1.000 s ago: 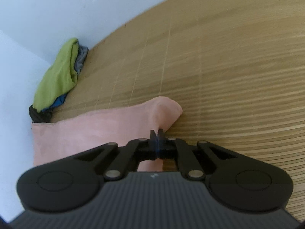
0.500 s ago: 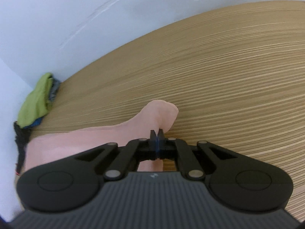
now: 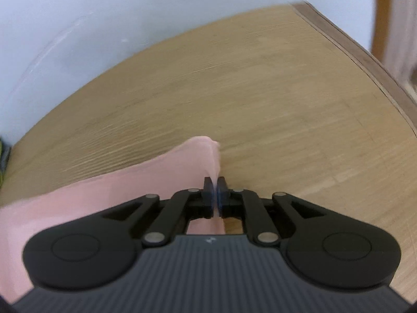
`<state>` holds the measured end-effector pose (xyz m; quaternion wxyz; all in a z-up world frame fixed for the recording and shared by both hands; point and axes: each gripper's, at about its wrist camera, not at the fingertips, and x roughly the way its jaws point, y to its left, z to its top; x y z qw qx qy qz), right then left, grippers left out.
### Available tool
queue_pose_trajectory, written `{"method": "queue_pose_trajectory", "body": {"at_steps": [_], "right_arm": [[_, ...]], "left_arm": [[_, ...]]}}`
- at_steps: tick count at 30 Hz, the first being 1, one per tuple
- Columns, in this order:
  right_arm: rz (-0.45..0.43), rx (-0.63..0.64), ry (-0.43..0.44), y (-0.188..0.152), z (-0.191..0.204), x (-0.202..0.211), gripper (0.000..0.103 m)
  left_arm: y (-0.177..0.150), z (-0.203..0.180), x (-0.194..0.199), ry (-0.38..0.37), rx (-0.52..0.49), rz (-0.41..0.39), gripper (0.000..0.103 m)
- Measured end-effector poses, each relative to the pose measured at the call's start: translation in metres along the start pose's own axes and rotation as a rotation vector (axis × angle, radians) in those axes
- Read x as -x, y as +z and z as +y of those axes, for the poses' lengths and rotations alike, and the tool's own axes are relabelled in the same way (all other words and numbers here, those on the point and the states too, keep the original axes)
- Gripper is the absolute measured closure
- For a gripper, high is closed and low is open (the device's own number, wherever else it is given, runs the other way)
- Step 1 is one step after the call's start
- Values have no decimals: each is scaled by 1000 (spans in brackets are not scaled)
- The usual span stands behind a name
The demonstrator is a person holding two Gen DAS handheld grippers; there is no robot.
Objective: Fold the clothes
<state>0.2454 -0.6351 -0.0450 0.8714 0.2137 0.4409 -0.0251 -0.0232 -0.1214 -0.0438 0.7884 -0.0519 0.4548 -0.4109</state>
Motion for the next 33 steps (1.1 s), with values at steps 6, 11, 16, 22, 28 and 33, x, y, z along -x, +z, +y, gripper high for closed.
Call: {"method": "queue_pose_trajectory", "body": {"at_steps": [6,11,16,22,28,33], "right_arm": [[-29,-140,-1,-5,-24,26,60],[3,-98,30,-14,-23,38,58],[153,73,118,-62,-28,79,58],[384,0,174,-158,-79,133,57],[357,-41,209,-200,-80,149,57],[334,20,224,-198,-62,133,95]], "left_arm": [[6,25,26,17,-48,14,54],[-6,6,7,40,-157,42,52],[-11,-7,2,47,-228,53,51],[-8,-8,-13,22,-274,79,50],[-13,-30,-38,-4,-356,125,50],[-14,-39,-53,58,-396,112,50]]}}
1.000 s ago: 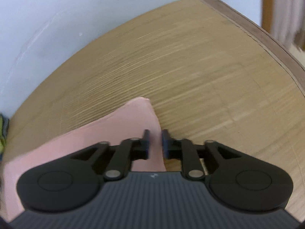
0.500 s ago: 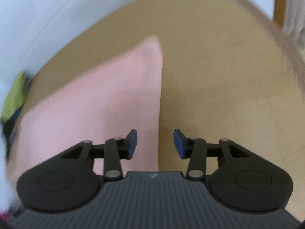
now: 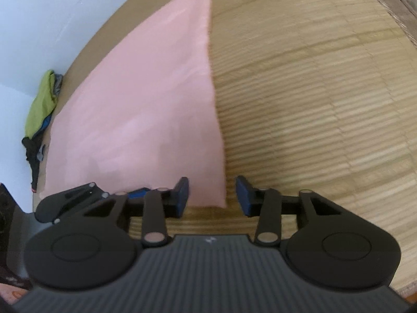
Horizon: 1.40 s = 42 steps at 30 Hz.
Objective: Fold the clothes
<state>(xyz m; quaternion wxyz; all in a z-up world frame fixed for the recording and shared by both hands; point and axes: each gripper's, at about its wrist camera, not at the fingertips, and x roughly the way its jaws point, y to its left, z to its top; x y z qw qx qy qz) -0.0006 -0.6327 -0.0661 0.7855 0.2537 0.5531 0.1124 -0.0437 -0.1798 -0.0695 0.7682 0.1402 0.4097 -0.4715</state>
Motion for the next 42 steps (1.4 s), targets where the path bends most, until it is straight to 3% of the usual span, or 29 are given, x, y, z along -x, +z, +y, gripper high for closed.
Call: {"method": "queue_pose_trajectory", "body": {"at_steps": [1,7,12,13,14,17,19,21,22,23,28,32,34,36,37,42], "right_arm": [[9,13,-3,5,1,-4,100],[-39,-44,50,17,20,15,100],[-31,-58,106,30,32,33,100],[-18,-50,112,31,33,35,100],[2,-34,117,34,34,35,100],[77,41,120,50,28,40,97],[39,104,64,72,20,44,94],[-66,142,-6,106,10,40,76],[-119,153,-25,123,5,36,59],[-153,153,-27,142,2,26,50],[-173,135,-56,228,-3,-46,50],[-206,118,-48,256,2,-76,49],[-198,151,-12,261,8,-82,52],[-179,189,-3,261,15,-86,75],[-153,189,10,262,18,-89,99],[-175,182,43,259,25,-82,100]], "left_arm": [[-1,-1,1,14,-13,-4,49],[0,-24,-3,120,-173,-88,46],[14,-36,-19,243,-185,-104,44],[18,-34,-27,271,-182,-95,56],[21,-33,-35,298,-178,-86,96],[29,-20,-42,266,-75,-45,102],[33,-16,-37,267,-21,-50,102],[33,-18,-29,301,4,-64,102],[33,-18,-28,314,29,-62,102],[34,-18,-27,326,56,-60,102],[34,-16,-20,353,168,-83,102],[33,-13,-17,352,244,-100,102],[34,-14,-16,338,278,-112,102],[30,-14,-9,319,303,-131,102],[33,-13,-6,306,315,-139,102],[36,6,-2,261,427,-172,102]]}}
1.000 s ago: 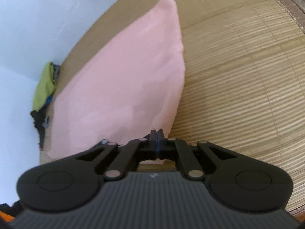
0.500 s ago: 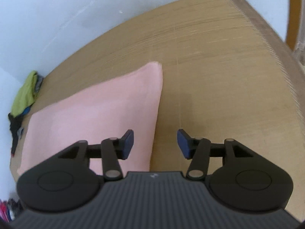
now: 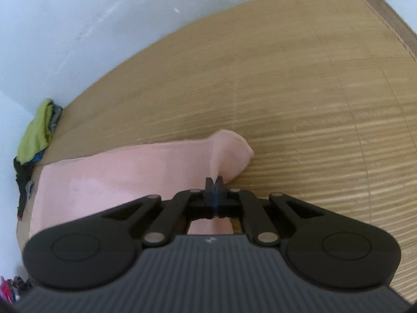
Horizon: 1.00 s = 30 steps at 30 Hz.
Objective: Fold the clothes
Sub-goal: 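Lift the peach cloth corners with both grippers and fold over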
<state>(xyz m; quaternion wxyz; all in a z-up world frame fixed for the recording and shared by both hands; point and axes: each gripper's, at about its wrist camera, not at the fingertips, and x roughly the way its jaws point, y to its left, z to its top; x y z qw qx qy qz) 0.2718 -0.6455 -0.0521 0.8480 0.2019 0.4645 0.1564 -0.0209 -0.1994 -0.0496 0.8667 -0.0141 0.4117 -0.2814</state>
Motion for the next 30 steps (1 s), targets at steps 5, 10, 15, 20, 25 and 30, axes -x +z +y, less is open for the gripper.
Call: {"method": "queue_pose_trajectory", "body": {"at_steps": [5,10,15,20,25,30], "right_arm": [[-67,11,21,7,27,26,100],[-131,58,45,11,82,41,100],[-176,125,57,1,166,32,100],[-181,173,74,-15,248,-12,100],[-123,227,119,-27,321,-75,100],[-75,308,205,-28,395,-139,100]], "left_arm": [[0,40,32,-16,166,-49,102],[0,40,59,-10,183,-132,102],[-8,63,84,-36,198,-155,102],[-20,106,96,6,247,-163,102],[-24,151,101,74,303,-166,102],[-22,181,110,171,340,-200,102]]}}
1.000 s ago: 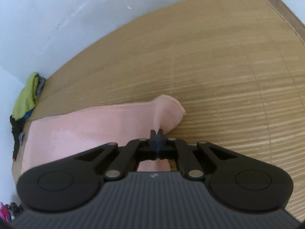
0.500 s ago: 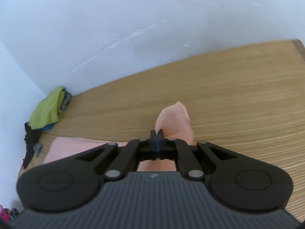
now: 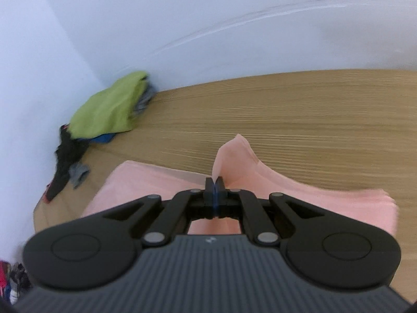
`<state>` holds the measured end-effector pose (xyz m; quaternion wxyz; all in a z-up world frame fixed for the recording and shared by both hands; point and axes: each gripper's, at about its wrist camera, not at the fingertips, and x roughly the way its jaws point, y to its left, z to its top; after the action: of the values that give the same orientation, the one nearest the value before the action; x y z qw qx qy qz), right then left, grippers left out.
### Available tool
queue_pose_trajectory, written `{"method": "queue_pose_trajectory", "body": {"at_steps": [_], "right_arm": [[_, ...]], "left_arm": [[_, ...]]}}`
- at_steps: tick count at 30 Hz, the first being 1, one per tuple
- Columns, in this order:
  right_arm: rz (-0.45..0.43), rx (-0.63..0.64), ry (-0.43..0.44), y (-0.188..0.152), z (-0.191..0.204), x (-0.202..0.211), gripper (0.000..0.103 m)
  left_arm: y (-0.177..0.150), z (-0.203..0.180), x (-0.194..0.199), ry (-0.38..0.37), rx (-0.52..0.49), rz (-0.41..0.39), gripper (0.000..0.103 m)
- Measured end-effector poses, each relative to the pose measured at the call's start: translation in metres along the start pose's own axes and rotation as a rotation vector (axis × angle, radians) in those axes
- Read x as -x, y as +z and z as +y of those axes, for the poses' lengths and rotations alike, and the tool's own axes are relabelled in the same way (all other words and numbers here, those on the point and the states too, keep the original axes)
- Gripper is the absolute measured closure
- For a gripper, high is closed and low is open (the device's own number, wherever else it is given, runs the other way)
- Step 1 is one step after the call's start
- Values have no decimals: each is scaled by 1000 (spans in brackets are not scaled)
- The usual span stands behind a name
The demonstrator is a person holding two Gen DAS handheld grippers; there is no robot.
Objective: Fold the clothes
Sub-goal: 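Lift the peach cloth corners with both grippers and fold over, then lay the folded peach cloth on the mat and open both grippers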
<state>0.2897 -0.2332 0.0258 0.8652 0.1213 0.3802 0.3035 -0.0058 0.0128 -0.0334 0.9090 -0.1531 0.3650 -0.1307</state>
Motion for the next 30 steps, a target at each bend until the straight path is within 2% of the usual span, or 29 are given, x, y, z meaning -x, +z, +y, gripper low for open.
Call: {"method": "queue_pose_trajectory", "body": {"at_steps": [6,12,15,20,24,28,30], "right_arm": [[41,63,45,16,83,-87,100],[47,87,47,20,161,-163,100],[59,90,45,17,191,-197,100],[93,124,44,13,245,-250,100],[126,160,27,4,274,-286,100],[158,176,-16,-8,291,-320,97],[181,164,-40,-13,295,-334,96]], "left_arm": [[12,69,36,84,77,-65,102],[10,126,47,118,111,-33,102],[19,152,63,119,134,-32,102],[15,194,71,135,180,-31,102],[24,238,76,153,222,-8,102],[17,256,69,195,254,25,99],[14,266,70,223,268,30,93]]}}
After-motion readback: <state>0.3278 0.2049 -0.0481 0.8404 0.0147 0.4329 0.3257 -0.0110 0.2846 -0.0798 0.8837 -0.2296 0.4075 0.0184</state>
